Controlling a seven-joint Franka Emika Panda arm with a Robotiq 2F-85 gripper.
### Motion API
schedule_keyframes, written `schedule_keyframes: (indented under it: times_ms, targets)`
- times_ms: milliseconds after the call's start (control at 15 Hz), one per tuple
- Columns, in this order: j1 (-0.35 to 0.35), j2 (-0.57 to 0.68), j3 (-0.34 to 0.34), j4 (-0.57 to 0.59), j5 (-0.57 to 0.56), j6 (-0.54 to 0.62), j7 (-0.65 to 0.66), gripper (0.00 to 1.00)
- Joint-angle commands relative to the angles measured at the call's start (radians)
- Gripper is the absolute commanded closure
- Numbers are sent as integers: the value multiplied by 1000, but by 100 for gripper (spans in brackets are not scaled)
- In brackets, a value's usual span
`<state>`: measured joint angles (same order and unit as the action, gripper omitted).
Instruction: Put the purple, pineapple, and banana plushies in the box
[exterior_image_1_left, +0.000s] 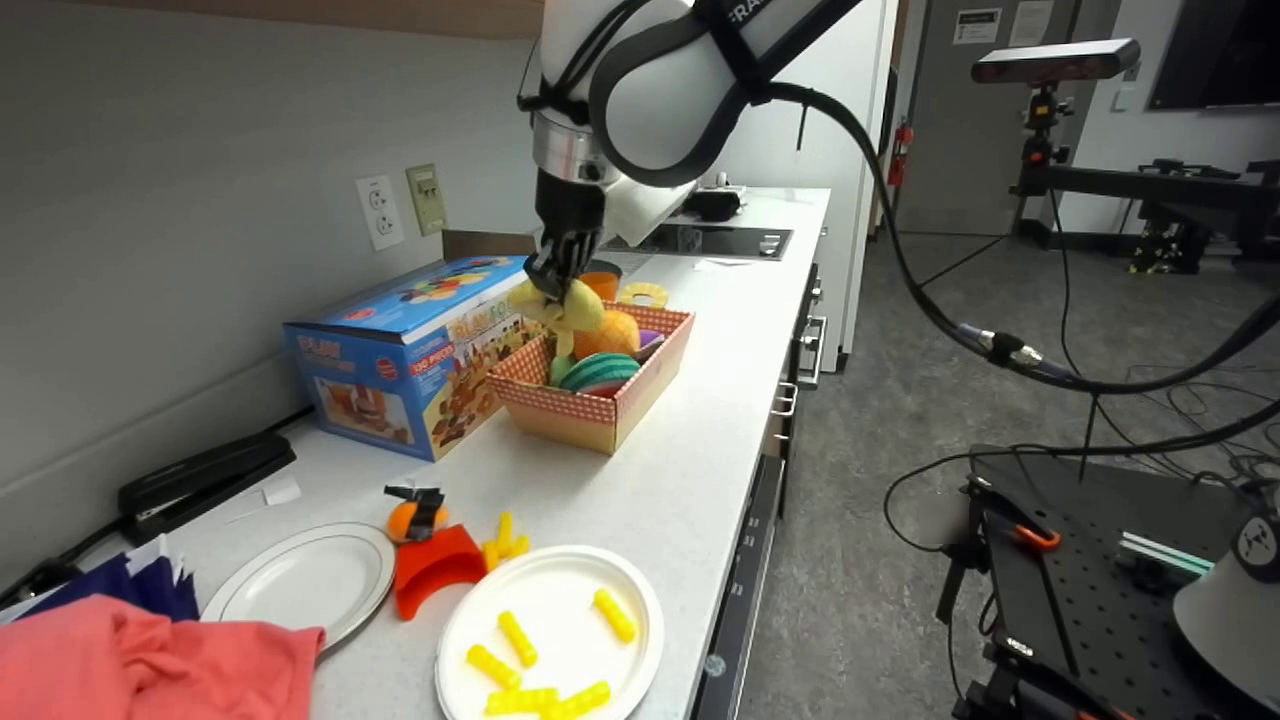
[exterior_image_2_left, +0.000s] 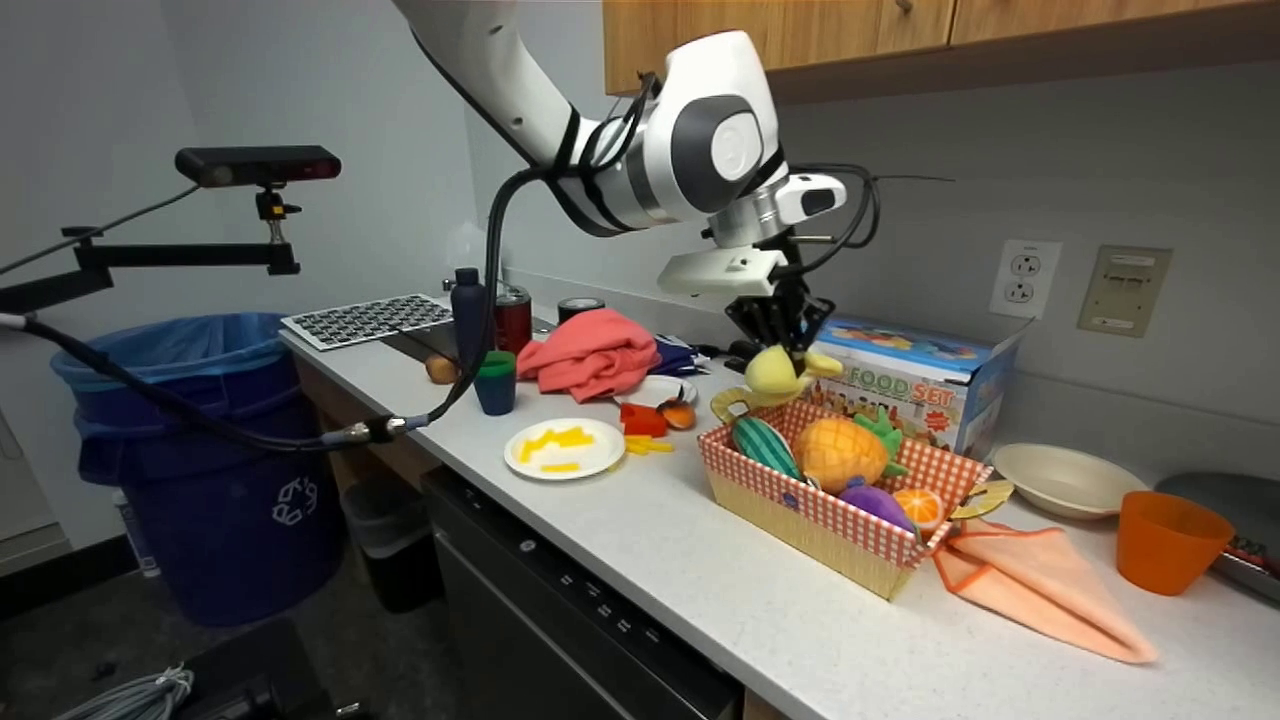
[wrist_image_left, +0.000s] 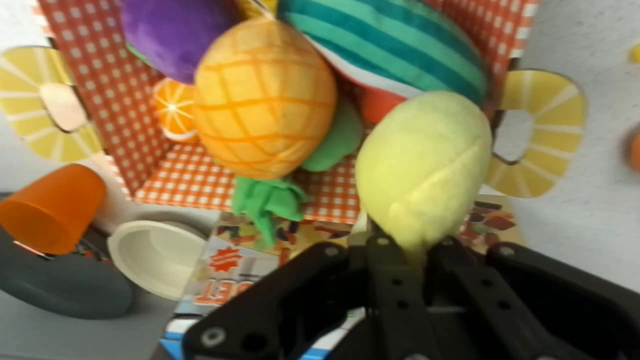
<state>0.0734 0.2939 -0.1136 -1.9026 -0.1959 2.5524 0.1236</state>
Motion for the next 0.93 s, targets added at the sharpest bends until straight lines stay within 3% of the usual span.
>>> schedule_keyframes:
  times_ms: [0, 400, 867]
  targets:
    - [-47, -23, -38, -13, -14, -35, 72, 98]
    - [-79, 30, -110, 21, -66, -48, 210, 98]
    - [-67, 125, -115, 57, -60, -19, 291, 98]
